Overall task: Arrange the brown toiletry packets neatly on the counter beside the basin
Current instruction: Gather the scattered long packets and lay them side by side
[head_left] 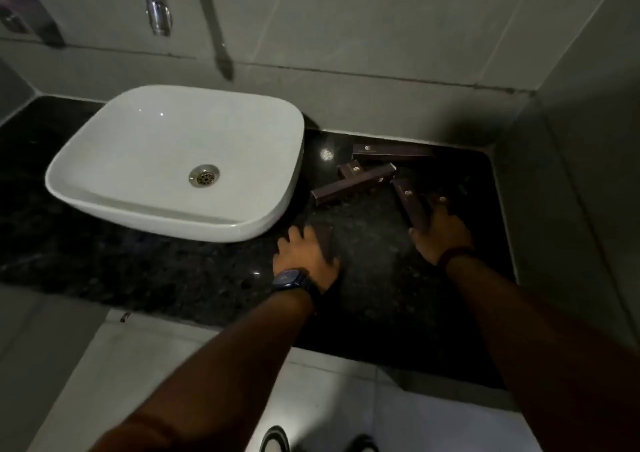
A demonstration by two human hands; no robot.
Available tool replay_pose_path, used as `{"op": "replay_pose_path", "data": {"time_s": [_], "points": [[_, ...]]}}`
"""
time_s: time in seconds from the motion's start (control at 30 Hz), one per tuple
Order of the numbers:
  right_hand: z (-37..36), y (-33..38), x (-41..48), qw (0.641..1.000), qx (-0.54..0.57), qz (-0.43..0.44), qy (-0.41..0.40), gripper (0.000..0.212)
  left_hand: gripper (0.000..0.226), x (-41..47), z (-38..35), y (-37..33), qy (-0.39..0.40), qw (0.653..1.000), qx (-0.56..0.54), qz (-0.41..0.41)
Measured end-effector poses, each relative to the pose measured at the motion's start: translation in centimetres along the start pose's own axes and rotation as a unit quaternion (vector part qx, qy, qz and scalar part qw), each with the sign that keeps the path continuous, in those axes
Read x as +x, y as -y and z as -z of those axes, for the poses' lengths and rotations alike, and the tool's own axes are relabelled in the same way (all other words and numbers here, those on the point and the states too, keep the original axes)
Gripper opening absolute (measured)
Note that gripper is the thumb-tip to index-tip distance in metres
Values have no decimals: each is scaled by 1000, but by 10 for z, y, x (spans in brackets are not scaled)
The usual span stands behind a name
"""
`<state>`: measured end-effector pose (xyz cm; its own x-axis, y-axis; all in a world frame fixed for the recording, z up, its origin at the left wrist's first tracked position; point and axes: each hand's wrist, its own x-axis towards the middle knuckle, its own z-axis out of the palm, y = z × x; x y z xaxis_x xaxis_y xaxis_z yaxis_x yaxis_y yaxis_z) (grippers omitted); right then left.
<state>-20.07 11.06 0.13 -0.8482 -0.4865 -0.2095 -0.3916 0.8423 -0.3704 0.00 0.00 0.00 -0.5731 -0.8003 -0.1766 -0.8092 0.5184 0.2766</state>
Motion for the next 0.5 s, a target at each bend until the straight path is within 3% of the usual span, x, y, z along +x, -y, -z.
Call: {"op": "replay_pose_path", "data": {"time_s": [0.23,0.4,0.5], "points": [[-31,4,-9,999,-32,-32,29,60,69,2,-16,24,76,993,-64,69],[-41,7,-16,994,-67,-81,-8,66,72,-2,-19,30,91,993,-54,45],[-42,8,-12,991,-60,-115,28,62,66,0,-20,31,106,994,-34,1]]}}
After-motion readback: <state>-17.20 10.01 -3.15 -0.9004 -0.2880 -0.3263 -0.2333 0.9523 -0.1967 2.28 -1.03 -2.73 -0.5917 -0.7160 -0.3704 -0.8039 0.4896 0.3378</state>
